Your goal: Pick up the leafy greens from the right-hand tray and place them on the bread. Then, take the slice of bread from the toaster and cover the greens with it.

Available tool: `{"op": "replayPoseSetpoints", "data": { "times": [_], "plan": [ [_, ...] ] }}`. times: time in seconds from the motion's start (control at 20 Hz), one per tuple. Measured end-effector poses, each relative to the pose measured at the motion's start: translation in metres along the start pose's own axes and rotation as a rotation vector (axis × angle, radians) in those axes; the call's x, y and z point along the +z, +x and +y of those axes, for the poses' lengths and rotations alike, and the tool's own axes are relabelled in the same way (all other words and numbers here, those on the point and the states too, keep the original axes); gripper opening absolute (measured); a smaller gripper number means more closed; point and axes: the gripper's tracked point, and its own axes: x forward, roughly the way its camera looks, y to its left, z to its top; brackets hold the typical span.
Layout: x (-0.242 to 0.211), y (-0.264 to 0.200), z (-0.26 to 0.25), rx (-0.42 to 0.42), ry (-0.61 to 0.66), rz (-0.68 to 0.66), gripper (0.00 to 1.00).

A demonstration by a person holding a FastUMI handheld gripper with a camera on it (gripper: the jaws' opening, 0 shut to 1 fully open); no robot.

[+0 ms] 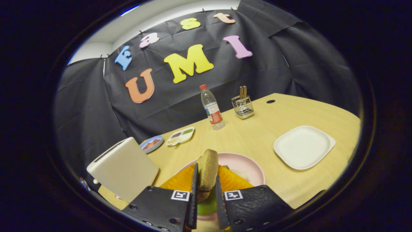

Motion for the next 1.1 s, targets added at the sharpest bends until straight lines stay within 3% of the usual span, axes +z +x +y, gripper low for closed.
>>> {"op": "replayPoseSetpoints", "data": {
  "times": [0.3, 0.8, 1.1],
  "plan": [
    [-0.009, 0.002, -0.02, -0.034, -0.033, 0.039, 0.57],
    [0.01, -0.009, -0.036, -0.06, -0.081, -0.015, 0.94],
    [0.045, -0.03, -0.047, -0.083, -0.203, -0.12, 0.96]
  ]
}}
